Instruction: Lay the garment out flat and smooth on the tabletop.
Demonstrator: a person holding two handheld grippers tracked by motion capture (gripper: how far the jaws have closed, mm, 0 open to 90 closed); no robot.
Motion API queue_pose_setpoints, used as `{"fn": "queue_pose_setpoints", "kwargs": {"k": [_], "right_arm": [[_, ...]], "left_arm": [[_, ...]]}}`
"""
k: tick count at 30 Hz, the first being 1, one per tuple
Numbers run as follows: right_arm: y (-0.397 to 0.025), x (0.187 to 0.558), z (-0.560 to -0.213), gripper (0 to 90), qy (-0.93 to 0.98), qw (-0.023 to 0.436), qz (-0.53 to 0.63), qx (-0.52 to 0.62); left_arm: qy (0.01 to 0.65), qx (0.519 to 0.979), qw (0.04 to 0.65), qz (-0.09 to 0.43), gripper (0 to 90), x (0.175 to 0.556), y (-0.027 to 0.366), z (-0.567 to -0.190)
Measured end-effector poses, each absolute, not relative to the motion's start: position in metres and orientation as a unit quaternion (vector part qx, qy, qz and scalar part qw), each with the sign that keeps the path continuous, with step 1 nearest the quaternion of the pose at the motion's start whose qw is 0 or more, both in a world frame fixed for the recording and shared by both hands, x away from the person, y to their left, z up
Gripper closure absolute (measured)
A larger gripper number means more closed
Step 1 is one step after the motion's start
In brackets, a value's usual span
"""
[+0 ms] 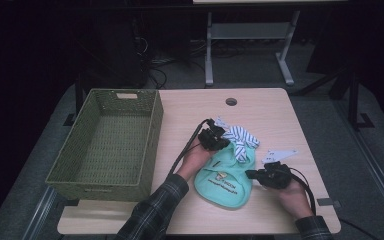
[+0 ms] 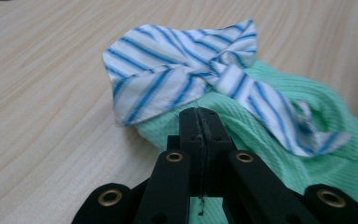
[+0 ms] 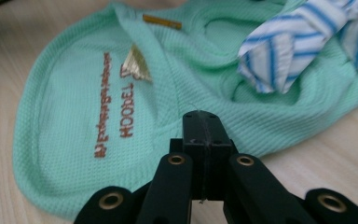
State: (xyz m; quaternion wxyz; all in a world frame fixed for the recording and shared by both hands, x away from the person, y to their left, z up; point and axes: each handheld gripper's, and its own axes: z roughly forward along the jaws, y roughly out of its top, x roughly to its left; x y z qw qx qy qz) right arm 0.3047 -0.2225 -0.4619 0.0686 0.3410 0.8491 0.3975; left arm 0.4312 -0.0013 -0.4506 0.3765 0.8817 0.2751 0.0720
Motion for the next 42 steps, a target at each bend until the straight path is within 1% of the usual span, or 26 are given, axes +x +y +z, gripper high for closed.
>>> {"fn": "queue_pose_setpoints", "kwargs": {"k": [3, 7, 8, 16, 18, 21, 27, 32, 36, 40, 42], "right_arm": [[-0.22, 0.302, -0.467, 89.7, 0.853, 0.057, 0.389, 0.344], [-0.216, 0.302, -0.47, 89.7, 0.863, 0.059, 0.372, 0.336], [-0.217, 0.302, -0.47, 89.7, 0.862, 0.058, 0.373, 0.337], [-0.23, 0.308, -0.47, 89.8, 0.858, 0.076, 0.364, 0.354], [-0.232, 0.31, -0.47, 89.7, 0.855, 0.075, 0.366, 0.36], [-0.232, 0.31, -0.47, 89.8, 0.856, 0.077, 0.364, 0.359], [-0.228, 0.311, -0.47, 89.7, 0.858, 0.082, 0.364, 0.353], [-0.226, 0.312, -0.467, 89.7, 0.86, 0.083, 0.362, 0.349], [-0.226, 0.312, -0.464, 88.7, 0.857, 0.087, 0.37, 0.348], [-0.227, 0.316, -0.458, 78.0, 0.852, 0.087, 0.381, 0.348], [-0.228, 0.321, -0.455, 71.8, 0.85, 0.082, 0.387, 0.348]], "left_arm": [[0.284, 0.882, 0.368, 0.074, 88.8, 0.439, -0.003, -0.458], [0.28, 0.893, 0.343, 0.081, 89.3, 0.445, -0.002, -0.465], [0.287, 0.888, 0.351, 0.075, 89.4, 0.446, 0.0, -0.466], [0.299, 0.886, 0.344, 0.085, 89.6, 0.443, 0.022, -0.465], [0.308, 0.879, 0.355, 0.084, 89.6, 0.441, 0.03, -0.467], [0.315, 0.876, 0.357, 0.084, 89.6, 0.44, 0.036, -0.467], [0.317, 0.876, 0.353, 0.091, 89.5, 0.434, 0.044, -0.465], [0.309, 0.871, 0.371, 0.089, 89.1, 0.42, 0.055, -0.456], [0.308, 0.869, 0.379, 0.081, 85.4, 0.413, 0.062, -0.45], [0.313, 0.865, 0.384, 0.079, 76.2, 0.409, 0.067, -0.446], [0.314, 0.863, 0.389, 0.081, 67.8, 0.408, 0.068, -0.444]]}}
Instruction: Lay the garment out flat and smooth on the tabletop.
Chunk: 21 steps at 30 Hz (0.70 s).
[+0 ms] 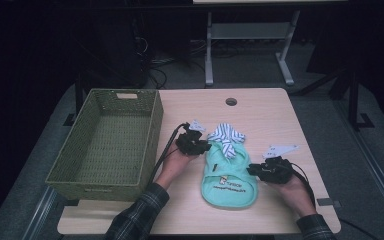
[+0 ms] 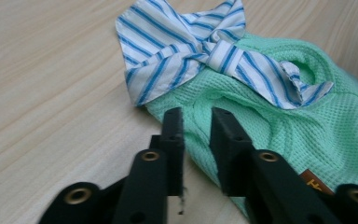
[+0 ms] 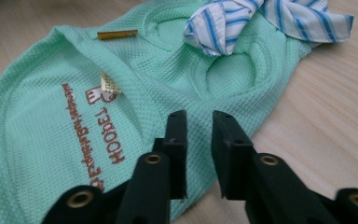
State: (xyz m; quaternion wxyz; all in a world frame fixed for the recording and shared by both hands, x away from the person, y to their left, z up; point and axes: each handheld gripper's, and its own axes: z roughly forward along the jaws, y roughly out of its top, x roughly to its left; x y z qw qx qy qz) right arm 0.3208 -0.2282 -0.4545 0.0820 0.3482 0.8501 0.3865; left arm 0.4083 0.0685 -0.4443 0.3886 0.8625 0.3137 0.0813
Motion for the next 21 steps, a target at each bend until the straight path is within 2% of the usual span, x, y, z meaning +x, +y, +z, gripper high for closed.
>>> {"fn": "queue_pose_setpoints", "kwargs": {"k": [6, 8, 17, 21], "right_arm": [[-0.225, 0.332, -0.45, 59.1, 0.852, 0.078, 0.385, 0.346], [-0.224, 0.336, -0.449, 57.6, 0.854, 0.078, 0.385, 0.342], [-0.226, 0.357, -0.441, 51.7, 0.844, 0.078, 0.398, 0.351], [-0.227, 0.365, -0.436, 52.7, 0.839, 0.088, 0.402, 0.355]], "left_arm": [[0.315, 0.861, 0.389, 0.086, 50.1, 0.409, 0.07, -0.443], [0.314, 0.863, 0.386, 0.086, 46.3, 0.41, 0.07, -0.443], [0.305, 0.866, 0.386, 0.086, 35.7, 0.411, 0.069, -0.443], [0.307, 0.865, 0.387, 0.089, 33.3, 0.414, 0.069, -0.442]]}}
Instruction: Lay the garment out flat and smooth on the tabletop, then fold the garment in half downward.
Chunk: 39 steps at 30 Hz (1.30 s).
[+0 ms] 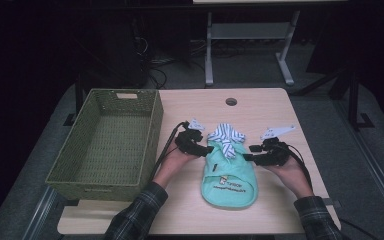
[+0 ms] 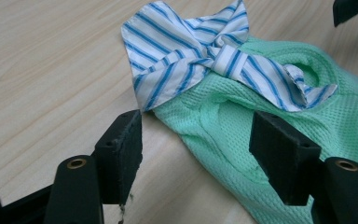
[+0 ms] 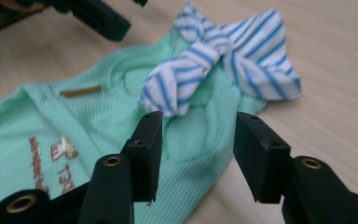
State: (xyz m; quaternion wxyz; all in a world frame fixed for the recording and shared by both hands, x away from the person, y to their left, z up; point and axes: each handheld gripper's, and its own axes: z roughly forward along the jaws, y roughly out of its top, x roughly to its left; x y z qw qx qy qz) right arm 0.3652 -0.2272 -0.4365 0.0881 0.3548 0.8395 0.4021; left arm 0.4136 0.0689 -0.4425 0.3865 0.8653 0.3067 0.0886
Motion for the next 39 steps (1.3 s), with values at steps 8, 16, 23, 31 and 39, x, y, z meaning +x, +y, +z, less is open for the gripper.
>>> {"fn": "queue_pose_setpoints", "kwargs": {"k": [8, 16, 23, 31, 39], "right_arm": [[-0.228, 0.387, -0.43, 52.3, 0.833, 0.098, 0.407, 0.363], [-0.226, 0.41, -0.424, 53.1, 0.825, 0.103, 0.416, 0.369], [-0.228, 0.428, -0.425, 54.3, 0.82, 0.107, 0.413, 0.381], [-0.234, 0.443, -0.44, 55.6, 0.813, 0.106, 0.406, 0.402], [-0.225, 0.45, -0.457, 56.4, 0.816, 0.086, 0.396, 0.412]], "left_arm": [[0.314, 0.86, 0.392, 0.092, 33.4, 0.423, 0.069, -0.438], [0.324, 0.854, 0.397, 0.094, 33.4, 0.437, 0.068, -0.438], [0.323, 0.855, 0.395, 0.093, 33.6, 0.45, 0.067, -0.439], [0.328, 0.857, 0.387, 0.09, 36.5, 0.464, 0.062, -0.444], [0.328, 0.861, 0.381, 0.076, 41.1, 0.468, 0.06, -0.453]]}}
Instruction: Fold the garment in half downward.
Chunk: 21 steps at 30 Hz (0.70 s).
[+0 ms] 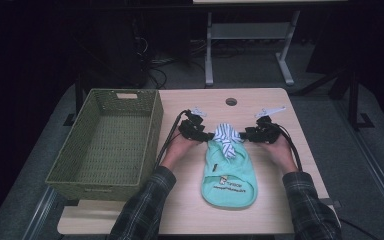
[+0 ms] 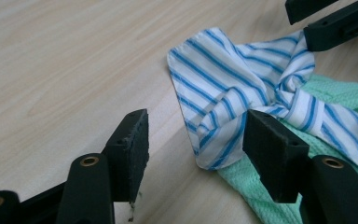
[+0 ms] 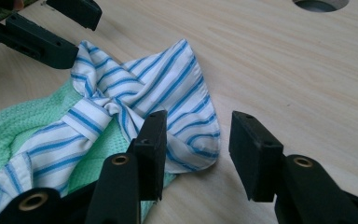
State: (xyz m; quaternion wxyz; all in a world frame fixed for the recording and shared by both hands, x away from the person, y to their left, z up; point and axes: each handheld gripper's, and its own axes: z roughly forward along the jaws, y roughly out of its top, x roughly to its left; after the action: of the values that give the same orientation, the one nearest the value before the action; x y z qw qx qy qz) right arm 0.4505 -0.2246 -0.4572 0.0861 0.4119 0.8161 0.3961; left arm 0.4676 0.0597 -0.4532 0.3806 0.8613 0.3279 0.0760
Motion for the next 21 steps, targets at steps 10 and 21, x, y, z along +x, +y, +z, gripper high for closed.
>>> {"fn": "queue_pose_setpoints", "kwargs": {"k": [10, 21], "right_arm": [[-0.219, 0.454, -0.47, 63.1, 0.827, 0.07, 0.383, 0.407], [-0.216, 0.451, -0.47, 84.9, 0.839, 0.077, 0.36, 0.399]], "left_arm": [[0.315, 0.872, 0.369, 0.067, 52.7, 0.467, 0.053, -0.462], [0.302, 0.881, 0.36, 0.06, 75.5, 0.466, 0.05, -0.467]]}}
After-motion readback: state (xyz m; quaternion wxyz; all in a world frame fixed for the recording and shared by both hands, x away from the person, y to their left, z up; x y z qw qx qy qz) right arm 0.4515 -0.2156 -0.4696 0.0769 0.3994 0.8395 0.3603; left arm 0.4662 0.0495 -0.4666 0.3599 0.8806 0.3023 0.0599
